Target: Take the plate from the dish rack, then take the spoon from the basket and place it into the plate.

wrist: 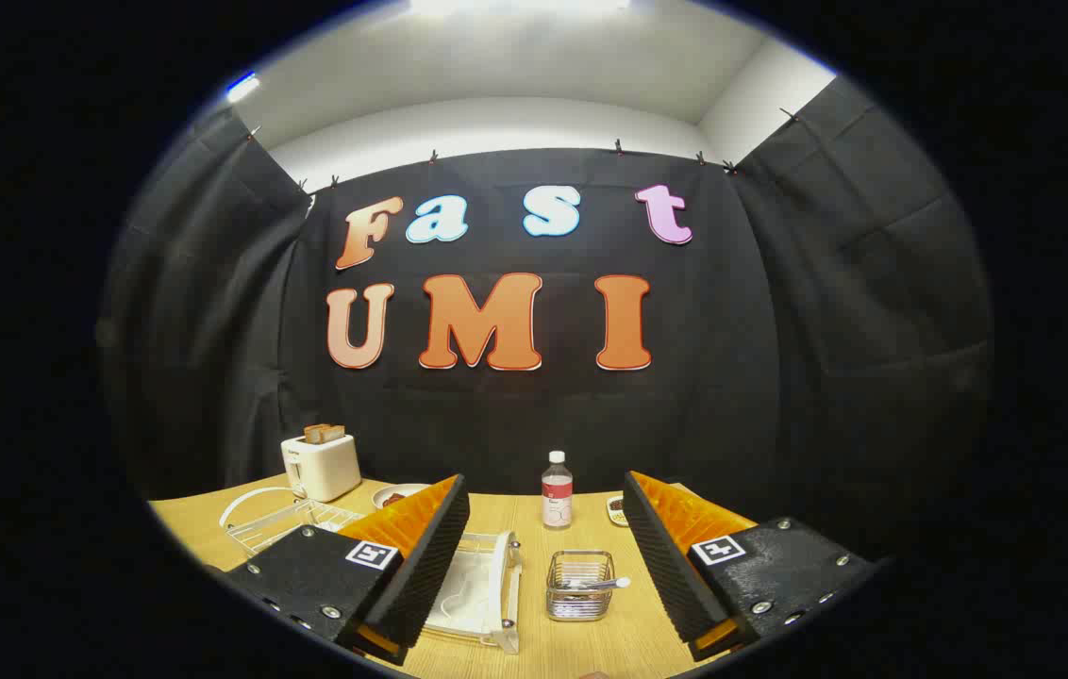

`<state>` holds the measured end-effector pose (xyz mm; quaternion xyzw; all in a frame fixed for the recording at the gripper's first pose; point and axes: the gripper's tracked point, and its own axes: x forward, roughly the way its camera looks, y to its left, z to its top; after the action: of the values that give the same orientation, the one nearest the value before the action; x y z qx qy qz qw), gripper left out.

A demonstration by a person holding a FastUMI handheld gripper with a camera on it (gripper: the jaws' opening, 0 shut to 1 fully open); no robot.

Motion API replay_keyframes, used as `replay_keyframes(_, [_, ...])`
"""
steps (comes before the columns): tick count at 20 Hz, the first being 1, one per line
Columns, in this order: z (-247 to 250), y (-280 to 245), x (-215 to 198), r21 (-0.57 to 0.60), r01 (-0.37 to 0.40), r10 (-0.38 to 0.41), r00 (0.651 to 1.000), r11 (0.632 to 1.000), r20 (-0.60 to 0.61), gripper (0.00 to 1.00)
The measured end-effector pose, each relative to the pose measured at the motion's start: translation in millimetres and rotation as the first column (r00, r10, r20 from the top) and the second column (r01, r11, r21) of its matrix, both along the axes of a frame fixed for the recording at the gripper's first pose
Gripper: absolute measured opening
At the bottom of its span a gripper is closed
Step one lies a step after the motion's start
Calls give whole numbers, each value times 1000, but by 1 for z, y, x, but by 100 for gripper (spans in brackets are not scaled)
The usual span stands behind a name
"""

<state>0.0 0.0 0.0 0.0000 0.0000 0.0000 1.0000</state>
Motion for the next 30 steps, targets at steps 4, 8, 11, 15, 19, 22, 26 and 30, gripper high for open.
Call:
replay_keyframes(4, [-3, 8, 2, 17, -25, 25, 1000, 1000, -11, 97])
replay_keyframes(8, [-3, 12, 2, 15, -34, 34, 999, 999, -17, 97])
replay_keyframes(11, [-2, 15, 3, 17, -42, 42, 999, 999, -27, 97])
replay_keyframes(15, [-3, 22, 7, 40, -63, 64, 997, 997, -35, 97])
replay_keyframes(19, [-4, 31, 14, 58, -98, 101, 993, 994, -65, 97])
replay_keyframes(22, [-1, 44, 17, 97, -131, 140, 986, 987, -90, 97])
replay_keyframes(26, [-4, 60, 31, 94, -184, 197, 966, 979, -167, 97])
replay_keyframes(30, [-12, 77, 50, 145, -192, 224, 942, 971, -251, 97])
